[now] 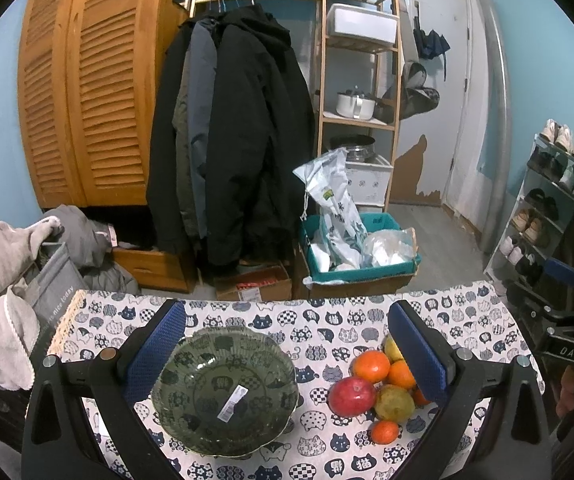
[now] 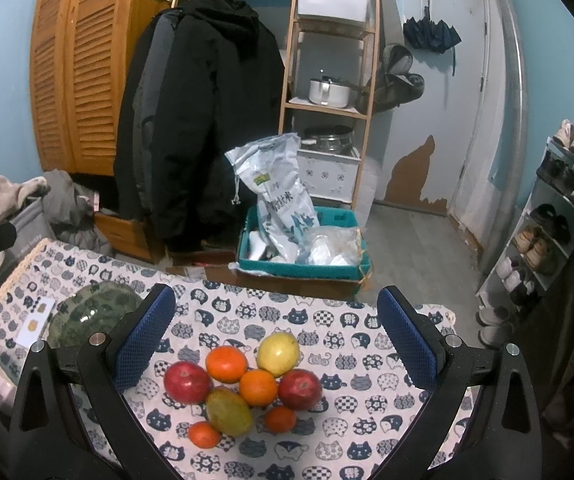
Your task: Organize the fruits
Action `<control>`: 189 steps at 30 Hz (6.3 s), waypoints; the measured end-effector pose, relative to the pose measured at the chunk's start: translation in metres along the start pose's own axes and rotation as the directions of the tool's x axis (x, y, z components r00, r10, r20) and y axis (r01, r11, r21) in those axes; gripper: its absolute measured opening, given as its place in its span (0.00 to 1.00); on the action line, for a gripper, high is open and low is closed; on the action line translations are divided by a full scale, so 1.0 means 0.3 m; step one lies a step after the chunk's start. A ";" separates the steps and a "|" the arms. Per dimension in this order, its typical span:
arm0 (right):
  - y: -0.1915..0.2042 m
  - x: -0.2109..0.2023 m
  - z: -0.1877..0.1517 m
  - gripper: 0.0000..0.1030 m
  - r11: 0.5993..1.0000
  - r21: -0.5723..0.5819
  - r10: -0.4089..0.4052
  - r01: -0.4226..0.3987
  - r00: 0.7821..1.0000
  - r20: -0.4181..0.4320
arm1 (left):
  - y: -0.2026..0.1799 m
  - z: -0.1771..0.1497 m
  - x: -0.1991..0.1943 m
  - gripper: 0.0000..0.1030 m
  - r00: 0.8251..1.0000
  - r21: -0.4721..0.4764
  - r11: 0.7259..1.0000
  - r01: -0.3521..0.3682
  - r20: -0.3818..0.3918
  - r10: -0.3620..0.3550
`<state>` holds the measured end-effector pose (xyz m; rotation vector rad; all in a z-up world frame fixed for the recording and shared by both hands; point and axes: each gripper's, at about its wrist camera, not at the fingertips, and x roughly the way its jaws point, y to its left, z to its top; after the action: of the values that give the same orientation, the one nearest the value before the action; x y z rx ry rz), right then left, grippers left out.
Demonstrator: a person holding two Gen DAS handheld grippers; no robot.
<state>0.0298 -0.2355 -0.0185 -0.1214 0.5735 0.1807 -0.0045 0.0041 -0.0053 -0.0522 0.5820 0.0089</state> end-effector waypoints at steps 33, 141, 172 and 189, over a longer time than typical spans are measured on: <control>-0.113 0.318 -0.266 0.97 0.999 0.026 -0.027 0.040 0.930 -0.368 | -0.143 -0.237 0.417 0.99 0.909 0.068 0.996 0.057 -0.416 -0.024; -0.243 0.583 -0.411 0.69 0.990 0.125 0.002 0.059 0.896 -0.445 | -0.260 -0.333 0.695 0.77 0.879 0.045 0.989 0.140 -0.466 -0.103; 0.017 0.321 -0.127 0.69 0.993 0.048 0.113 -0.105 0.971 -0.213 | -0.017 -0.160 0.371 0.77 0.960 -0.025 0.997 0.069 -0.269 -0.073; 0.335 0.407 -0.032 0.69 0.971 -0.031 0.225 -0.239 0.946 -0.234 | 0.242 -0.183 0.344 0.77 0.966 -0.096 0.994 -0.054 -0.257 0.027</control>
<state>0.1050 -0.1225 -0.1000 -0.1328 0.8138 0.4173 0.0498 0.0732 -0.1113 -0.1428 0.8412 0.0729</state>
